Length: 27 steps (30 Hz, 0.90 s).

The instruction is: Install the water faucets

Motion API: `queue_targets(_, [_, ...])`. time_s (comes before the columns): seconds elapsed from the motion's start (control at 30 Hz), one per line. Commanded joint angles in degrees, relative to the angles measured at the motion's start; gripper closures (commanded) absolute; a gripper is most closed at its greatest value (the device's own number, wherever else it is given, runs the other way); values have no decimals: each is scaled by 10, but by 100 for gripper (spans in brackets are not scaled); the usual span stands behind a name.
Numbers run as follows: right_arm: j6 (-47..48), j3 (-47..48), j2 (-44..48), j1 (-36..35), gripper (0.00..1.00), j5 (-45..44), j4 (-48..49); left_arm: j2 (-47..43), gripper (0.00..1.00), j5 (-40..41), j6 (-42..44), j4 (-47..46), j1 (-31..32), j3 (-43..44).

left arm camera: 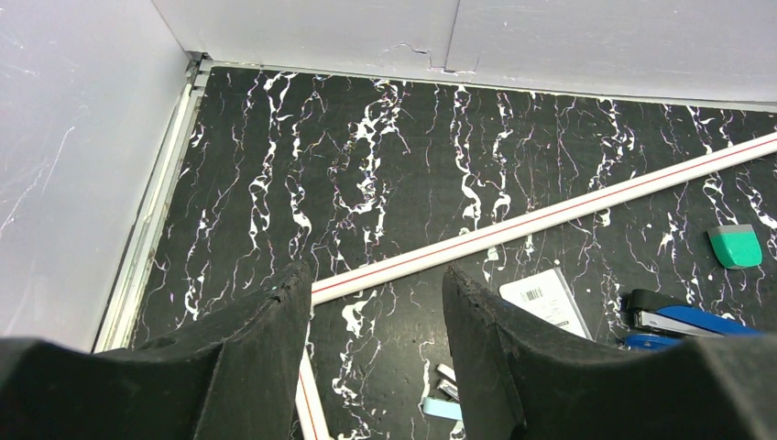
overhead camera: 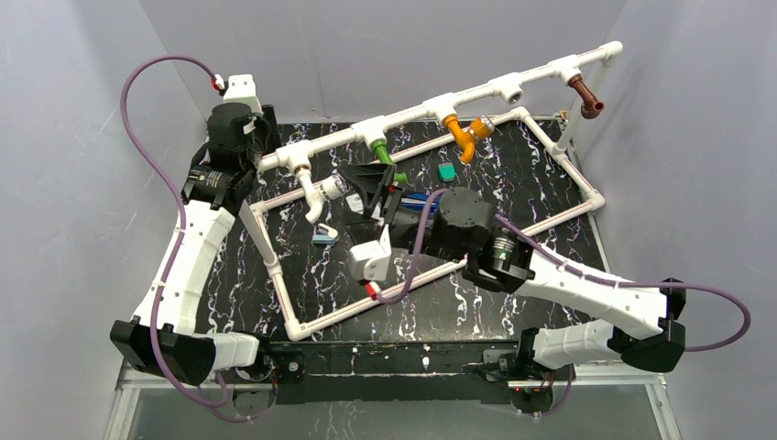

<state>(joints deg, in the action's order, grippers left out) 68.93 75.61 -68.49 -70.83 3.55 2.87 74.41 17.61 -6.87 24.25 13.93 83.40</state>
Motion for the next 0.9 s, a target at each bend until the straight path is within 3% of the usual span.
queue_targets(0.0, [195, 3, -22, -35, 4, -100, 28, 49, 48, -28, -5, 108, 20, -41])
queue_targets(0.17, [282, -8, -55, -50, 3, -154, 55, 51, 48, -28, -4, 111, 21, -37])
queue_targets(0.47, [313, 0, -97, -63, 5, -197, 50, 49, 48, -26, -3, 111, 24, -37])
queue_targets(0.87, [297, 6, -134, -64, 25, -221, 66, 48, 48, -24, -2, 112, 31, -37])
